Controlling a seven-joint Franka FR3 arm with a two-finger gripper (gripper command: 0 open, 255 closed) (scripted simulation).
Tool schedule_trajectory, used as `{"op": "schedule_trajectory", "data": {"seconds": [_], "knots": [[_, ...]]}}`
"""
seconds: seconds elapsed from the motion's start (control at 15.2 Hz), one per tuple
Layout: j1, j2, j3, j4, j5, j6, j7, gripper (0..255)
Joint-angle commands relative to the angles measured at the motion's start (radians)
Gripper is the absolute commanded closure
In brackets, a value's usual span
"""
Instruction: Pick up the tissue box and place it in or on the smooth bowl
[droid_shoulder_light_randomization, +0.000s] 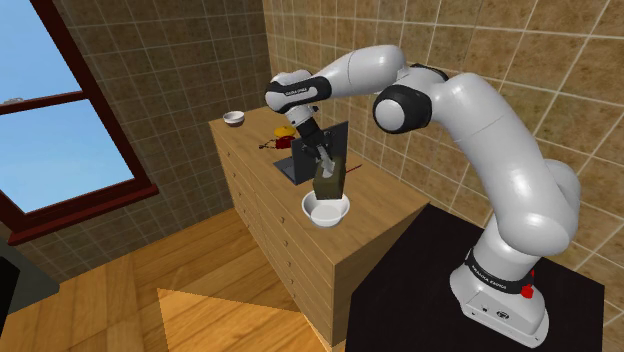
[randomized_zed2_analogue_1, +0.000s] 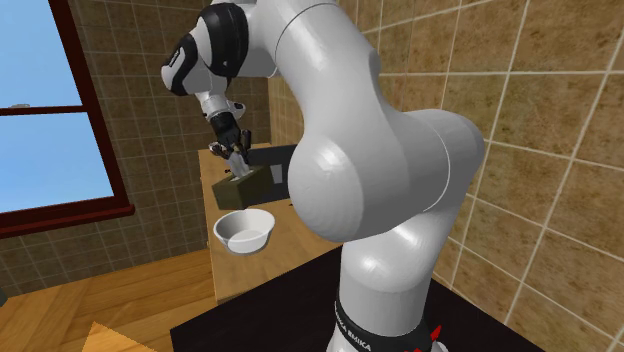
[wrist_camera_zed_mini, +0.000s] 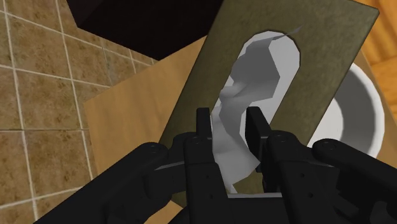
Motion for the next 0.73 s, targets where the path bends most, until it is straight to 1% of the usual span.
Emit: {"op": "schedule_trajectory", "data": {"seconds": [0.0,0.66], "knots": [[0.001,0.006,0.001,-0.015,0.001,0.021,0.004,255],[-0.001,0.057,0.004,-0.06,0.005,0.117,0.013,255]]}}
